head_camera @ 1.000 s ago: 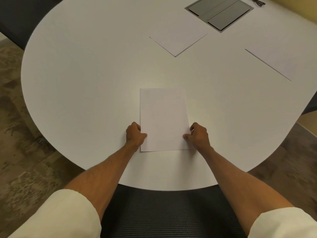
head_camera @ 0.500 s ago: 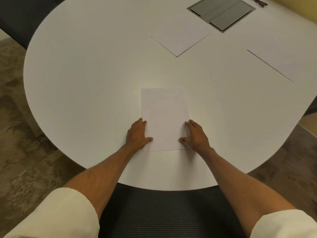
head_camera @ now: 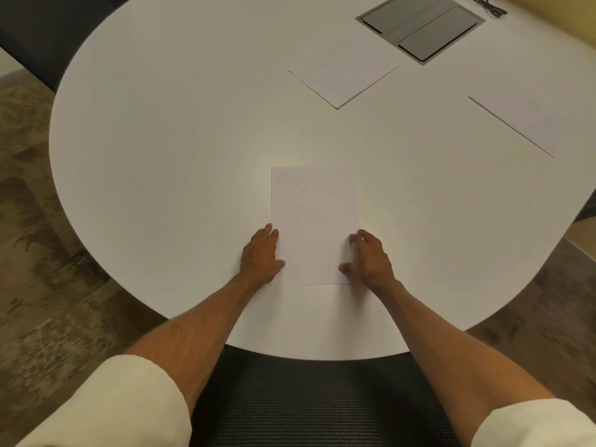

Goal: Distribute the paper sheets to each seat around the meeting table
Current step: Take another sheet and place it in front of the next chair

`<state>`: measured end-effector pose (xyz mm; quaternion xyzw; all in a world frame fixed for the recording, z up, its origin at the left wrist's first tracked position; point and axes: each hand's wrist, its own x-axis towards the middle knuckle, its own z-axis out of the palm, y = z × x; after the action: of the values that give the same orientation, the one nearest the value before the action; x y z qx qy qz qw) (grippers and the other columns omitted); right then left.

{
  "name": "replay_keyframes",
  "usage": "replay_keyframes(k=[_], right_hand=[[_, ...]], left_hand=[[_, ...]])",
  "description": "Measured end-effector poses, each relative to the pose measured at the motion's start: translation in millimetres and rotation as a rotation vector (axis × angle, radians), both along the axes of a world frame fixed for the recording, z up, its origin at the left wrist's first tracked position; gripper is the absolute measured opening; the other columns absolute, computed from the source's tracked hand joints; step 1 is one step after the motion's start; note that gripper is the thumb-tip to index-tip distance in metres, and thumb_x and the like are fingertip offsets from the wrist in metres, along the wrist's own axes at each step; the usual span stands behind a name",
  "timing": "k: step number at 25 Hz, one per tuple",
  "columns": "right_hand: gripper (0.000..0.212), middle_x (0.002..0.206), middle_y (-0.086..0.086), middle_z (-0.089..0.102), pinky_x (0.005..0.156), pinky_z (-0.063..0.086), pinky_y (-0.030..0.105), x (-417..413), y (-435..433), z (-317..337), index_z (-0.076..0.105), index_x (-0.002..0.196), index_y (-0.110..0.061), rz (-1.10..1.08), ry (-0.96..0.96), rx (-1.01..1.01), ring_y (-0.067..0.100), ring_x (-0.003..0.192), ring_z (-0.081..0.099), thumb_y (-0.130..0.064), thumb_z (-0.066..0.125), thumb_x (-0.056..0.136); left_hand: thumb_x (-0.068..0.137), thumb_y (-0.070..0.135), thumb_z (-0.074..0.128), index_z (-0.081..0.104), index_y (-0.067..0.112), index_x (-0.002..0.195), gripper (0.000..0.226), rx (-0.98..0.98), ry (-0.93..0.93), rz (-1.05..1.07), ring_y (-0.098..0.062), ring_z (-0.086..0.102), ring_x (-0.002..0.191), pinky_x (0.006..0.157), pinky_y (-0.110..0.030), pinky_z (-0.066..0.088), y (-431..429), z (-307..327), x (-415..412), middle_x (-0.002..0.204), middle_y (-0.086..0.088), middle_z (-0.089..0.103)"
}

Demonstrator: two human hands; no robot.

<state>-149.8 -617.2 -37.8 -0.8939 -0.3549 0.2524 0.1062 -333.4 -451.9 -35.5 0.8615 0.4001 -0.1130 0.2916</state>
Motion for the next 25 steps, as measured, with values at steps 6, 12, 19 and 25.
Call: replay_keyframes(k=[6,12,19,25], right_hand=[[0.077,0.154,0.009,0.026,0.110,0.034,0.044,-1,-1,5,0.038,0.140,-0.012,-0.033,0.032,0.070,0.027,0.142,0.025,-0.032,0.076,0.076],[0.067,0.147,0.013,0.039,0.106,0.037,0.045,9,-1,33,0.043,0.137,-0.006,-0.148,-0.089,0.124,0.030,0.137,0.033,-0.050,0.056,0.089],[0.073,0.148,0.017,0.038,0.112,0.031,0.045,15,-2,90,0.035,0.142,-0.005,-0.153,-0.246,0.095,0.032,0.139,0.033,-0.058,0.039,0.093],[0.073,0.151,0.014,0.034,0.115,0.023,0.047,0,-9,147,0.031,0.145,-0.007,-0.050,-0.473,0.101,0.029,0.142,0.027,-0.060,0.029,0.094]], left_hand=[[0.089,0.029,0.061,0.006,0.013,0.152,0.086,-0.057,-0.060,0.023,-0.018,0.007,0.149,0.120,-0.033,0.014,2,2,-3,0.162,-0.002,0.005],[0.090,0.035,0.060,0.006,0.010,0.152,0.086,-0.071,-0.125,0.126,-0.020,0.011,0.148,0.120,-0.035,0.015,12,24,0,0.161,-0.005,0.009],[0.092,0.040,0.055,0.010,0.007,0.151,0.081,0.040,-0.186,0.079,-0.023,0.012,0.148,0.119,-0.035,0.013,17,78,10,0.160,-0.009,0.012],[0.092,0.046,0.051,0.012,0.008,0.151,0.080,0.149,-0.201,0.030,-0.021,0.010,0.149,0.121,-0.038,0.012,12,136,4,0.161,-0.008,0.010]])
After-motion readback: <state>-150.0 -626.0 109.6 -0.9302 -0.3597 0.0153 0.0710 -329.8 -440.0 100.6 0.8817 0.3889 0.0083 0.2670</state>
